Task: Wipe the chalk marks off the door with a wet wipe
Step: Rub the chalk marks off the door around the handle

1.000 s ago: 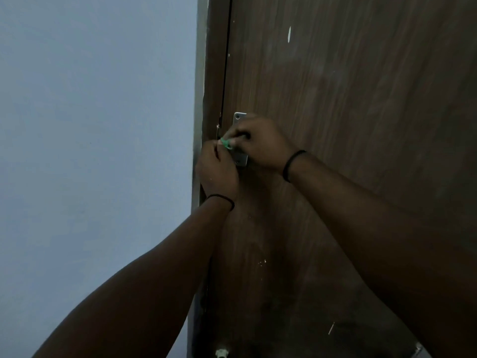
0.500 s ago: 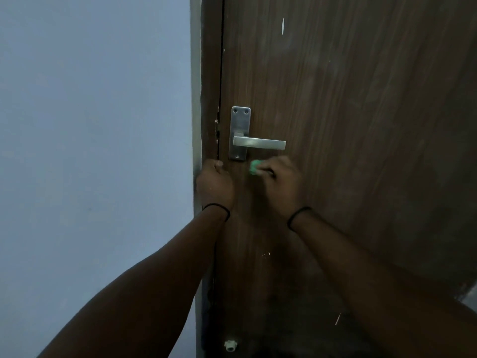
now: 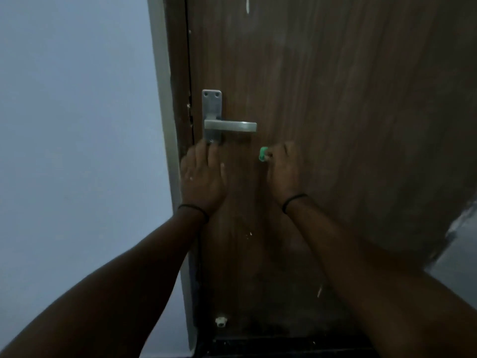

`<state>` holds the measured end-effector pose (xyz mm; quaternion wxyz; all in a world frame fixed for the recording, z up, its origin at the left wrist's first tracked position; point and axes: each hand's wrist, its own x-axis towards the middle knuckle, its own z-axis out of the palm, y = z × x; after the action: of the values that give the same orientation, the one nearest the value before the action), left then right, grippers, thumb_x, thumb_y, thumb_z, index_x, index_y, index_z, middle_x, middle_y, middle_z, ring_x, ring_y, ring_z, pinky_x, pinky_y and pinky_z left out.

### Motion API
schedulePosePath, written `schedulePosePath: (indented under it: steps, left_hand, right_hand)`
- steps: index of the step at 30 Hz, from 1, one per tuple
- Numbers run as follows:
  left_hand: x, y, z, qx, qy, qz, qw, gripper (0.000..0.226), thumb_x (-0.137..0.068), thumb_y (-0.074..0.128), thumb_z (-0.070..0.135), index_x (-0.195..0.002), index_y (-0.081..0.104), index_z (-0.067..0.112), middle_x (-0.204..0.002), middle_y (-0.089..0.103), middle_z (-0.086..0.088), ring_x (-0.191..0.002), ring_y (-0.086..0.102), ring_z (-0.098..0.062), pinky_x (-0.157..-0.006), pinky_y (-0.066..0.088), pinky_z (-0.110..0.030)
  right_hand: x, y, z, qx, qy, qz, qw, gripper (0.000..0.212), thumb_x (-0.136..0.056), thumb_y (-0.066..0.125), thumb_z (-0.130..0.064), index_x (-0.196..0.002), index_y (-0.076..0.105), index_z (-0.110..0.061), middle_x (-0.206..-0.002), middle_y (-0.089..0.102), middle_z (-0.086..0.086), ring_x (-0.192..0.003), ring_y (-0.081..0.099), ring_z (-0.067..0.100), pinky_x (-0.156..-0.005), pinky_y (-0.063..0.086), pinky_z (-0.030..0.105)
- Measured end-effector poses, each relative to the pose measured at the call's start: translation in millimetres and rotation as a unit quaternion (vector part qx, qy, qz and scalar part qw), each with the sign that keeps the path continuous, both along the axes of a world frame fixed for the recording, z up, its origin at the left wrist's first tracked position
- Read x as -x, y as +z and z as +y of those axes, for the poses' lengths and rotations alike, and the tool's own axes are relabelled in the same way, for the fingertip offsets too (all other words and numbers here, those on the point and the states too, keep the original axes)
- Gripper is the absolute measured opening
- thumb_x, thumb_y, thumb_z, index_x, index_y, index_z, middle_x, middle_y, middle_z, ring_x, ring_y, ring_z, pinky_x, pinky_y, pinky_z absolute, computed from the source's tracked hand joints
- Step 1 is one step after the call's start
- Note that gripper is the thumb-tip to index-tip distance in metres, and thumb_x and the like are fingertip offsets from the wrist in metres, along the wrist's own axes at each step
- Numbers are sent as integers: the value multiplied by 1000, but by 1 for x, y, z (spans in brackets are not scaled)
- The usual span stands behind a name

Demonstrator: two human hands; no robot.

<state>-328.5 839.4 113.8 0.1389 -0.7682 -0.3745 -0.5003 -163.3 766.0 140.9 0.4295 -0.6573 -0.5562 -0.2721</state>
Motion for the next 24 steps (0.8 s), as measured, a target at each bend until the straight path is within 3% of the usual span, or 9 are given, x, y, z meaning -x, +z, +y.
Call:
schedulePosePath:
  steps: [2, 6, 8, 11, 14, 16, 18, 21, 24]
  left_hand:
    - [-7, 13, -7, -47, 16, 65, 997, 64, -94, 44, 39, -149, 30, 10, -155, 29, -18, -143, 28, -34, -115, 24, -48]
    - [-17, 42, -20, -76, 52, 92, 991, 73, -94, 39, 44, -154, 13, 11, -161, 13, -15, -149, 10, -30, -120, 11, -49]
    - [-17, 51, -27, -91, 56, 97, 990, 74, -95, 37, 44, -155, 8, 12, -162, 10, -13, -150, 7, -28, -120, 11, -50]
    - [-19, 62, -33, -108, 54, 101, 988, 71, -97, 33, 44, -155, 5, 13, -163, 7, -10, -150, 5, -26, -121, 11, -48]
    - [-24, 70, -34, -122, 50, 87, 987, 70, -98, 33, 44, -154, 6, 12, -163, 8, -11, -150, 5, -25, -121, 12, -47]
    - [-28, 77, -30, -129, 48, 79, 987, 69, -99, 32, 44, -154, 7, 11, -163, 9, -11, -150, 6, -25, -121, 13, -46]
    - [-34, 92, -19, -140, 39, 71, 987, 68, -99, 31, 43, -154, 8, 10, -162, 9, -12, -150, 7, -25, -121, 11, -45]
    - [-42, 128, 4, -164, 43, 62, 984, 67, -99, 29, 43, -154, 9, 8, -162, 11, -14, -150, 9, -26, -122, 9, -43]
    - [-55, 179, 21, -188, 41, 57, 980, 67, -99, 28, 43, -153, 10, 7, -161, 12, -14, -150, 9, -26, -122, 8, -43]
  right_hand:
    - [-1, 13, -8, 7, -17, -2, 1000, 30, -90, 37, -7, -105, 59, 6, -122, 53, 28, -110, 50, 42, -92, 41, 45]
    - [1, 31, -23, -2, 17, -38, 999, 38, -93, 37, -6, -128, 49, 5, -135, 50, 27, -118, 52, 40, -101, 43, 46]
    - [3, 39, -32, -12, 40, -74, 996, 42, -95, 35, -12, -134, 48, -5, -140, 48, 20, -125, 49, 34, -106, 41, 40]
    - [6, 47, -36, -37, 48, -107, 992, 26, -87, 52, -3, -111, 63, -1, -137, 52, 19, -115, 55, 33, -92, 47, 36]
    - [1, 55, -29, -30, 40, -114, 992, 41, -96, 42, -15, -136, 48, -10, -143, 45, 1, -129, 43, 11, -103, 39, 28]
    - [-3, 56, -22, -16, 17, -149, 989, 50, -95, 38, -7, -145, 34, -6, -155, 27, 9, -144, 23, 23, -115, 29, 38]
    - [-9, 60, -13, -41, 14, -156, 987, 58, -90, 41, 5, -146, 28, 0, -159, 13, 13, -147, 10, 28, -116, 29, 35]
    - [-22, 84, 4, -62, 11, -167, 984, 61, -87, 38, 8, -146, 27, 1, -159, 12, 15, -147, 10, 29, -110, 37, 32]
    - [-38, 131, 20, -104, 20, -183, 977, 59, -86, 42, 13, -144, 33, 2, -156, 22, 18, -146, 16, 31, -111, 28, 26]
